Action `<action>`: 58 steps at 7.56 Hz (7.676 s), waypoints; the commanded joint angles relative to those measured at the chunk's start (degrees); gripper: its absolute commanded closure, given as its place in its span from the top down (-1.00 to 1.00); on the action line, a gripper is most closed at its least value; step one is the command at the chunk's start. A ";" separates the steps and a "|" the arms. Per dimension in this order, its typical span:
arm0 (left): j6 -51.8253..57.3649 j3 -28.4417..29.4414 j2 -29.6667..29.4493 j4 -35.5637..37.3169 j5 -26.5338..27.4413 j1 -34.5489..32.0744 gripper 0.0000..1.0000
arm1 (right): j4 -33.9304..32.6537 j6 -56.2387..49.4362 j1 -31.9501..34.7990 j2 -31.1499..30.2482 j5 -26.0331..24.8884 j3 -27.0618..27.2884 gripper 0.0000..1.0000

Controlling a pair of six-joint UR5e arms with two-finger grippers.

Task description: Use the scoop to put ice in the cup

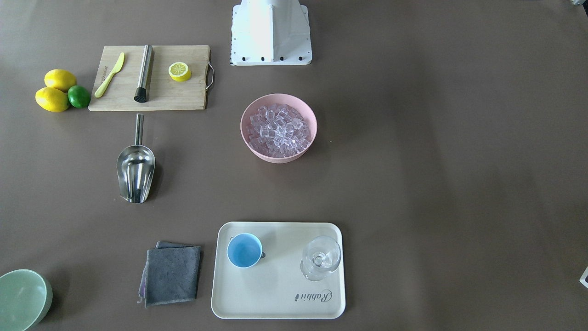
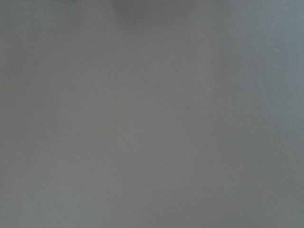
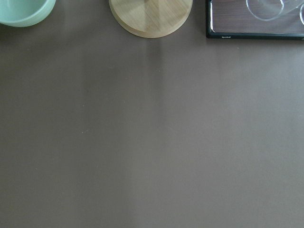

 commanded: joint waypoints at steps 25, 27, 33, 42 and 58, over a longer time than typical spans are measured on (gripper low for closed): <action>0.04 -5.33 -0.96 -0.59 -0.97 7.06 0.97 | 11.87 57.13 -54.03 6.32 -16.37 9.18 -0.55; -0.57 -7.70 -5.88 -1.65 -4.48 14.53 0.97 | 11.87 57.04 -54.03 6.32 -16.37 9.18 -1.00; -0.05 -10.18 -11.07 -29.64 4.37 38.07 0.97 | 7.58 52.40 -47.72 5.71 -17.50 16.28 -1.00; 4.61 0.01 -19.42 -54.11 15.29 52.61 0.97 | -22.11 -2.40 -42.69 14.39 -18.93 20.78 -1.00; -2.02 12.06 -29.09 -64.75 18.98 59.29 0.97 | -79.80 -20.83 -61.05 69.51 -35.79 -10.83 -1.00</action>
